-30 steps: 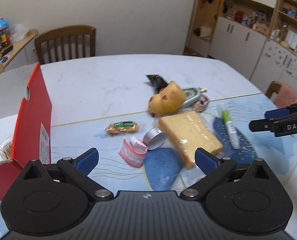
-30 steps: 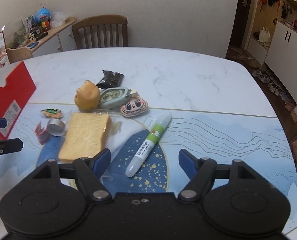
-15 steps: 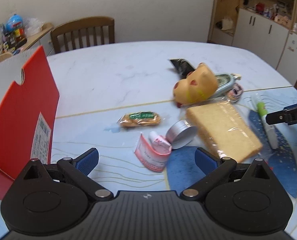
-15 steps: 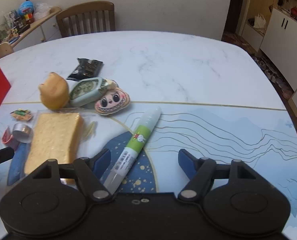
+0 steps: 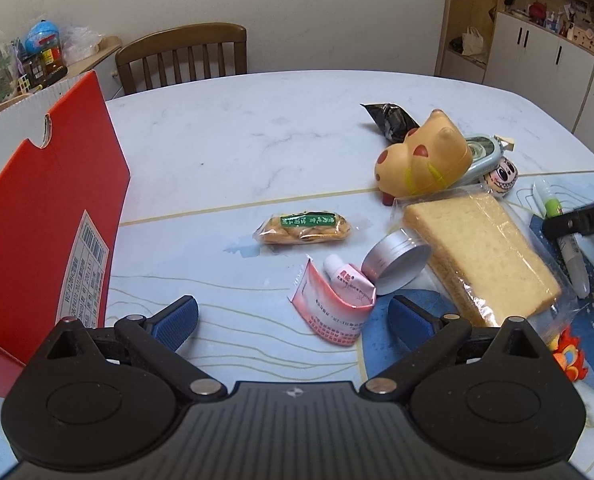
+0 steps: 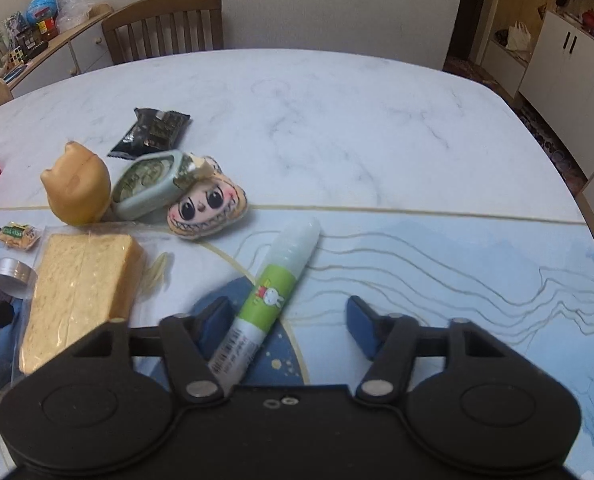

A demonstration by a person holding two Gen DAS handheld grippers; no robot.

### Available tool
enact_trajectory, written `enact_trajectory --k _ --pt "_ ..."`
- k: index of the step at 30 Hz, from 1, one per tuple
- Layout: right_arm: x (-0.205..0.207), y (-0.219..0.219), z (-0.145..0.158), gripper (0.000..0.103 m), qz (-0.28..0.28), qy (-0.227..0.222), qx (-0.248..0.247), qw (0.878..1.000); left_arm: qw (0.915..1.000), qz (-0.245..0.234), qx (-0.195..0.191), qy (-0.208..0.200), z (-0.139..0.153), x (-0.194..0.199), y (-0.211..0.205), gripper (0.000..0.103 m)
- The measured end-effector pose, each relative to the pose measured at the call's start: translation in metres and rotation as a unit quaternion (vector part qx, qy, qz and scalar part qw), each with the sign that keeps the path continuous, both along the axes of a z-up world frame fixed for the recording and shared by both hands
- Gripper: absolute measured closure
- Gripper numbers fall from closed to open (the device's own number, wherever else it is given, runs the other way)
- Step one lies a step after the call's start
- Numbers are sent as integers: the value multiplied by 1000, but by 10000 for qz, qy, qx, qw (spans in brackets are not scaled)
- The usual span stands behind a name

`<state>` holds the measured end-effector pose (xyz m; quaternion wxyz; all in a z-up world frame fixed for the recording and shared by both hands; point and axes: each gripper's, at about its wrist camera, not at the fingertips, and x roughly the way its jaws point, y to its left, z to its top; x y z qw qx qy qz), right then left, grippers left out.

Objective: Organize objects
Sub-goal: 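Grasp the pink roll with the left tool while the right tool grasps the green marker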

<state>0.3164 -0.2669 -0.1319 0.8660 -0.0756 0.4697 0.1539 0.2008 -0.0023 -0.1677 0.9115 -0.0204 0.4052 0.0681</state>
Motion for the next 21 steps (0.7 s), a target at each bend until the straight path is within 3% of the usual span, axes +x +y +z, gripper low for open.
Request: enact_trajectory --k 4,8,15,21 --pt "0 2 1 59 11 -22 12 10000 9999 -110 21 -30 0 -1 -3 15" --pt "-2 5 2 73 35 -29 3 10000 9997 -227 4 -83 3 -1 -6 36" --pt "-8 4 4 84 13 15 -20 10000 9995 -274 -101 -67 6 -1 -6 67" --pt "-17 -2 4 86 -28 52 -39 10000 9994 -270 -219 -17 8 -3 -2 73"
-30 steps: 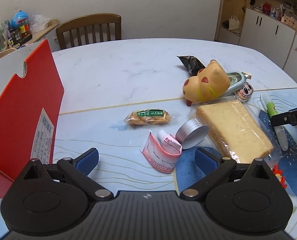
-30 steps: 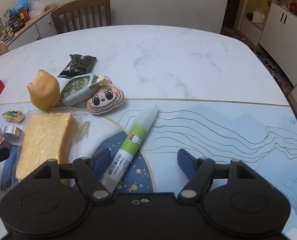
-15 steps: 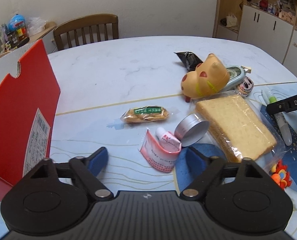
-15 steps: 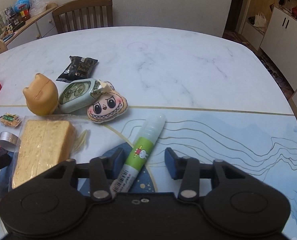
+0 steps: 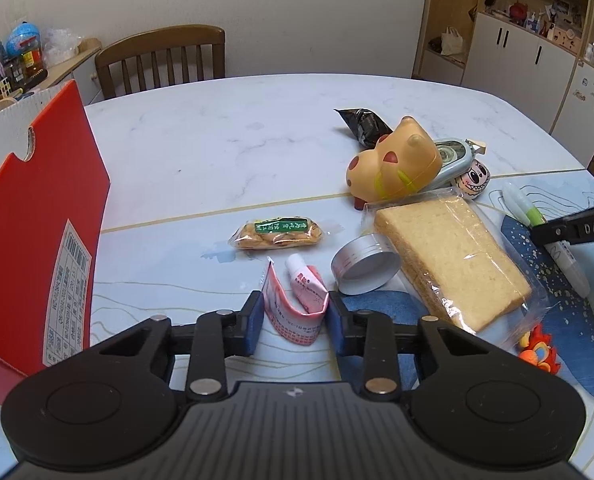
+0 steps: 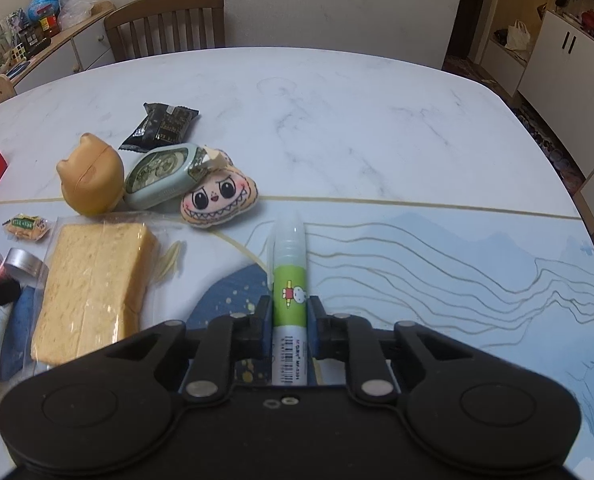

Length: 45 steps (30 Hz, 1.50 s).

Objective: Organize objects
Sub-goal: 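Grasp the pink roll with the left tool while the right tool grasps the green marker, then carry the pink roll and marker into the red box and release both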

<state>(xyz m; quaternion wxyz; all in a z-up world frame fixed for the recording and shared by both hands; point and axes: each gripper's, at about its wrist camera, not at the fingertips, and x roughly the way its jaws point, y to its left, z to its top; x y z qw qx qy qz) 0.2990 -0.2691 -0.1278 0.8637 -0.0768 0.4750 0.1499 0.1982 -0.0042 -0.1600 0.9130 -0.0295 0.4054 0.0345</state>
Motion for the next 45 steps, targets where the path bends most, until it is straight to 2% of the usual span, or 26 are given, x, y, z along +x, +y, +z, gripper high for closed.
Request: enact_trajectory --k 10,15,27,39,45 --pt "-34 -10 20 86 -109 -14 390 9992 9996 0 -268 -1 6 -15 10 78" --pt "-53 -9 34 86 -86 -34 534 9985 9996 -106 -270 -9 6 -26 13 80" --pt "-97 24 67 86 307 -60 760 9966 9983 -290 -499 -60 19 -54 20 82" --pt "-121 86 115 86 929 -308 942 9907 9945 -377 -827 -523 76 -94 49 82" --pt "-121 125 136 86 1243 -423 1024 9860 9930 -314 -770 -837 107 -105 76 82"
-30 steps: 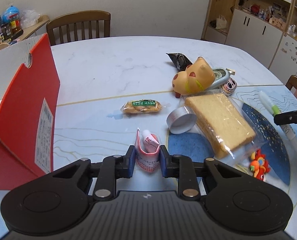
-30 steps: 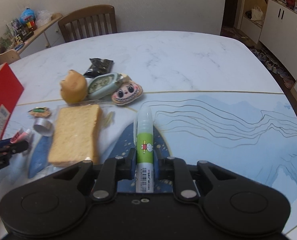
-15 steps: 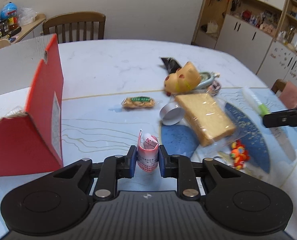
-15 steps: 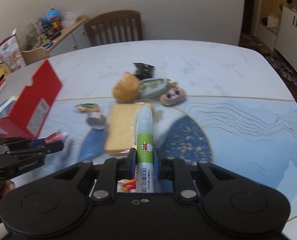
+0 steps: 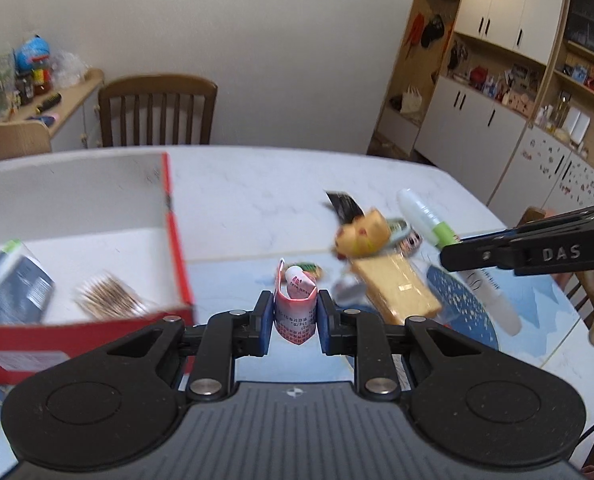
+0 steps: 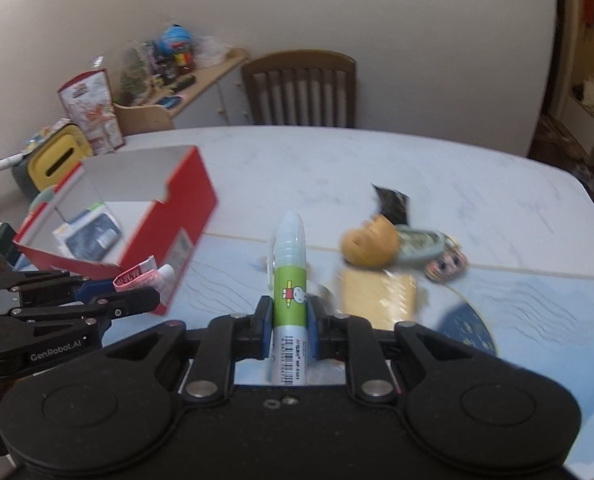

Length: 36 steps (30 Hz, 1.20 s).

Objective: Organize objects
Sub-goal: 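Carry the pink roll and marker into the red box and release both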

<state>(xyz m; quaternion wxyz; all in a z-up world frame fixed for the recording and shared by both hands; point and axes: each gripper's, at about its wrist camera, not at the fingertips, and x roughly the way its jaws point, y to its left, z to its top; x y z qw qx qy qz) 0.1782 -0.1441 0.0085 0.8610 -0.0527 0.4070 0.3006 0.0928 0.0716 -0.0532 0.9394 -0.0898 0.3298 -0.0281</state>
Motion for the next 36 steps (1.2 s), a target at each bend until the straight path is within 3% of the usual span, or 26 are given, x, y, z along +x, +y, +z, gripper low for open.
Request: enact_trajectory --k 4,19,30,36 --pt "1 28 11 86 228 -48 81 9997 9992 86 333 -188 13 -5 20 82" --pt "14 150 29 86 1006 -168 199 9946 9956 598 721 -81 22 -9 111 82" --pt "39 230 -1 86 1133 89 11 9935 9922 860 752 497 -4 14 165 82" --pt "48 260 -31 86 1208 246 -386 9916 9901 760 770 890 -21 31 174 82"
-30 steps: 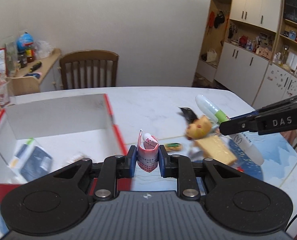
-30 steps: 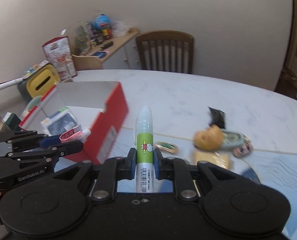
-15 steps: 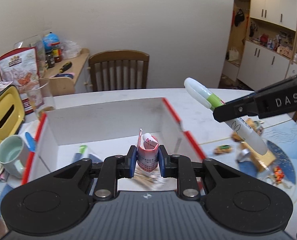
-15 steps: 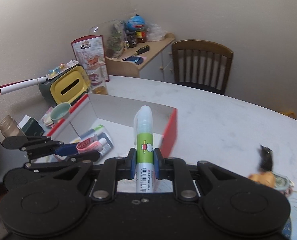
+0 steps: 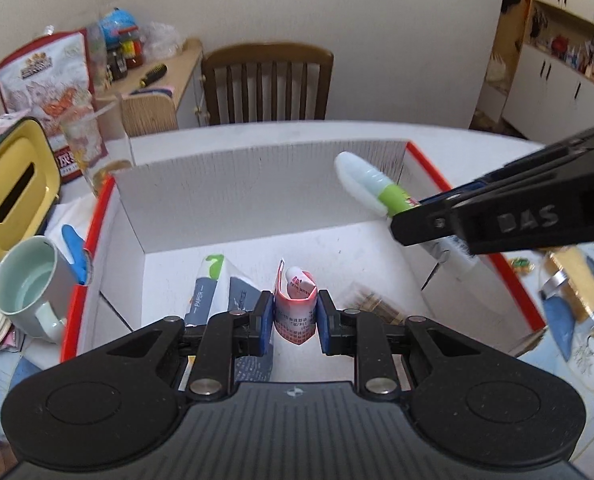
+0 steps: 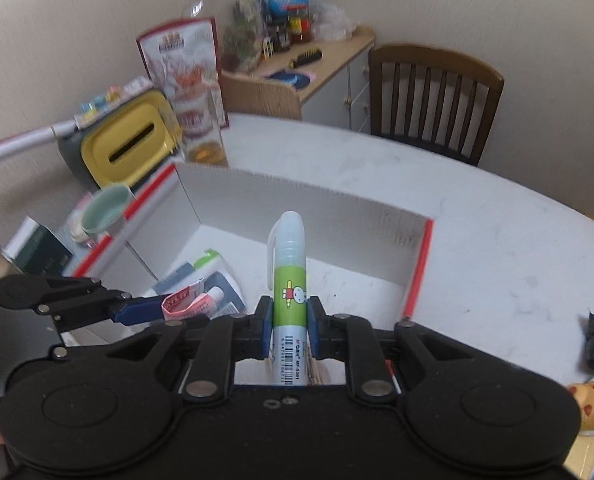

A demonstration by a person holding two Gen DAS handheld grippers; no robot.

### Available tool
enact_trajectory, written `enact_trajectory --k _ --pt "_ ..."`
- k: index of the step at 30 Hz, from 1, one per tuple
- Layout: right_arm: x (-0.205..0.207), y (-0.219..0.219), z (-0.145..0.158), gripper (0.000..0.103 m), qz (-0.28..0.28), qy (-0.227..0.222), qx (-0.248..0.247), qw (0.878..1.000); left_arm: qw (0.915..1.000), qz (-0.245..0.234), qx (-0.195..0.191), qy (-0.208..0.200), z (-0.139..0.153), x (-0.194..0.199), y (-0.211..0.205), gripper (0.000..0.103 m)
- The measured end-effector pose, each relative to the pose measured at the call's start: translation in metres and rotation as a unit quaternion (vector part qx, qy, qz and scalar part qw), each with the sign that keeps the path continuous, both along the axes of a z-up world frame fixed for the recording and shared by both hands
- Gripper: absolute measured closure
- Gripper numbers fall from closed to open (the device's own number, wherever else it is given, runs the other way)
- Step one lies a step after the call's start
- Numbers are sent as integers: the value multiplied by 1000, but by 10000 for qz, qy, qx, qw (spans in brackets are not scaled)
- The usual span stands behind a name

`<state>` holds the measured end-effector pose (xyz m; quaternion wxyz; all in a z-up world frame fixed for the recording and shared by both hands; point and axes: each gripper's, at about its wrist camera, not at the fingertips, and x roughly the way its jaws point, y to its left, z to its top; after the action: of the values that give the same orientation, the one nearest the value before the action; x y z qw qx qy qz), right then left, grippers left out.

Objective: Organize objects
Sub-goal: 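Carry the pink roll and marker into the red box and release both, then withdraw both tools from the box back over the remaining items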

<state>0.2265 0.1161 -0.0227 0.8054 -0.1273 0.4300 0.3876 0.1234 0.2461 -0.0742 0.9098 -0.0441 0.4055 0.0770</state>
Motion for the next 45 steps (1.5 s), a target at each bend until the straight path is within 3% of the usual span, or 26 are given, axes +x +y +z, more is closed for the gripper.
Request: enact_trajectory --k 12,21,30,34,40,43,44,45 --pt "9 27 -40 86 187 111 -699 9973 9941 -107 -244 1055 -35 34 14 82" --pt "9 29 -44 83 313 106 -806 9962 9888 -234 -309 1442 -44 42 14 82" --pt "10 19 -37 77 281 222 -598 9976 9859 -236 -385 1613 -43 45 13 81" --pt "9 9 -27 73 236 251 -396 9986 9873 -288 -188 1549 -41 44 7 81" --pt "4 -9 -8 68 200 244 -129 9994 9884 -306 -230 1468 -35 43 4 79" --pt "1 -19 1 66 190 205 -35 9996 9896 -263 -187 1402 -33 41 2 73" --pt "0 -23 3 66 184 200 -6 9996 9900 -263 -183 1377 -31 39 1 68" --pt "-1 -27 6 66 174 190 23 9997 9902 -268 -184 1357 -30 37 1 52"
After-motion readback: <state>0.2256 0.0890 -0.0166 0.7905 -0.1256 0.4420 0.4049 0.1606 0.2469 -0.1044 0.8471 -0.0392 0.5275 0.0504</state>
